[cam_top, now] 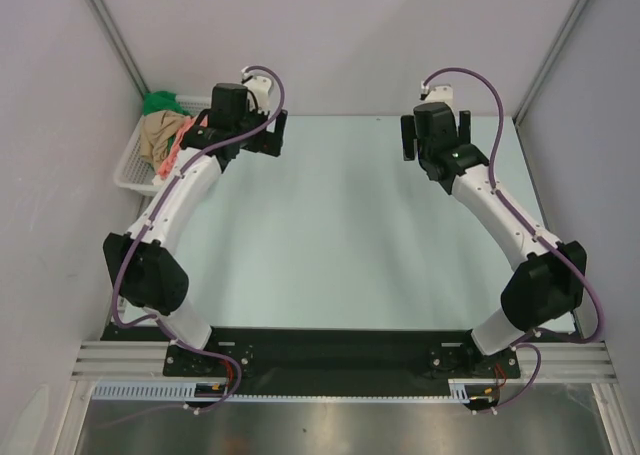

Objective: Fold and stack the t-shirts
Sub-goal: Grab the tshirt from the pile

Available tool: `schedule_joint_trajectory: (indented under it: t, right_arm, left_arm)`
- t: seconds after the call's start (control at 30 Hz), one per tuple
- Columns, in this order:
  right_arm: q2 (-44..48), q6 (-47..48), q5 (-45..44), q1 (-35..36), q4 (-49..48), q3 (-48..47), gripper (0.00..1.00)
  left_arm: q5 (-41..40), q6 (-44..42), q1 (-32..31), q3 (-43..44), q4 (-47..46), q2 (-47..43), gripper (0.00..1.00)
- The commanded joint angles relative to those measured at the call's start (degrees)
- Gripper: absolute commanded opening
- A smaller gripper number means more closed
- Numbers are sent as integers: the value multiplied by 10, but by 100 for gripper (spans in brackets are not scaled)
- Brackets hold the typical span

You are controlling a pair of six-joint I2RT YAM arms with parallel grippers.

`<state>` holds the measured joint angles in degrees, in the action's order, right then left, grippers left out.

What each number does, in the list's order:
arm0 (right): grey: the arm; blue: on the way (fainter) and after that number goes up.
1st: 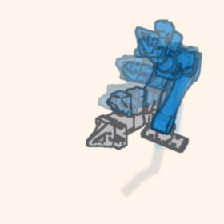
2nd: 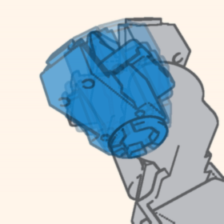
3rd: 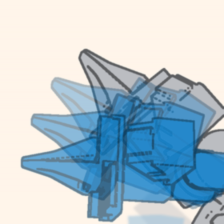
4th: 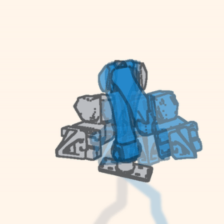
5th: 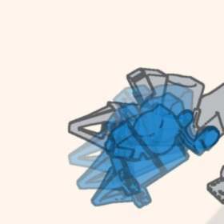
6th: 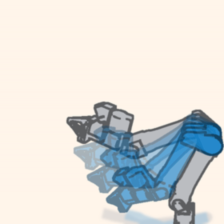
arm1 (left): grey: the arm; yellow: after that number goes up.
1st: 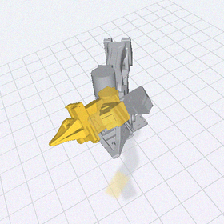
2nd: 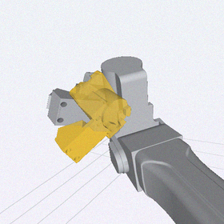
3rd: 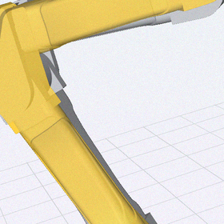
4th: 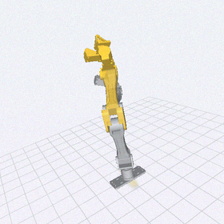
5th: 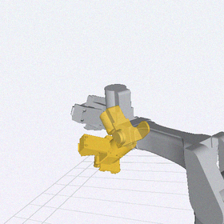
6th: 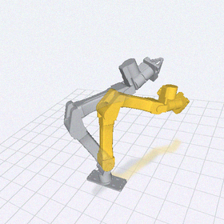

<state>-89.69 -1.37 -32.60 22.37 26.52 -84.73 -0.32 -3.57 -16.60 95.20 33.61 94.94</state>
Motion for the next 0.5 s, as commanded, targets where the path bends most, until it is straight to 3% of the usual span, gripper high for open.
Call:
schedule_joint_trajectory:
  t: [0.0, 0.17, 0.33, 0.47]
  right_arm:
    - [-7, 30, -32, 3, -43, 8, 100]
    - [-25, 173, 21, 2, -36, -5, 100]
    - [-65, 181, 126, 3, 43, -63, 86]
    - [-57, 167, 175, 4, 49, -63, 86]
  left_arm:
    - [-21, -27, -4, -2, -11, 1, 100]
    - [-97, -104, -4, -8, -16, 18, 100]
    - [-137, -136, 4, 15, -9, 46, 100]
    - [-128, -124, 4, 14, -6, 50, 100]
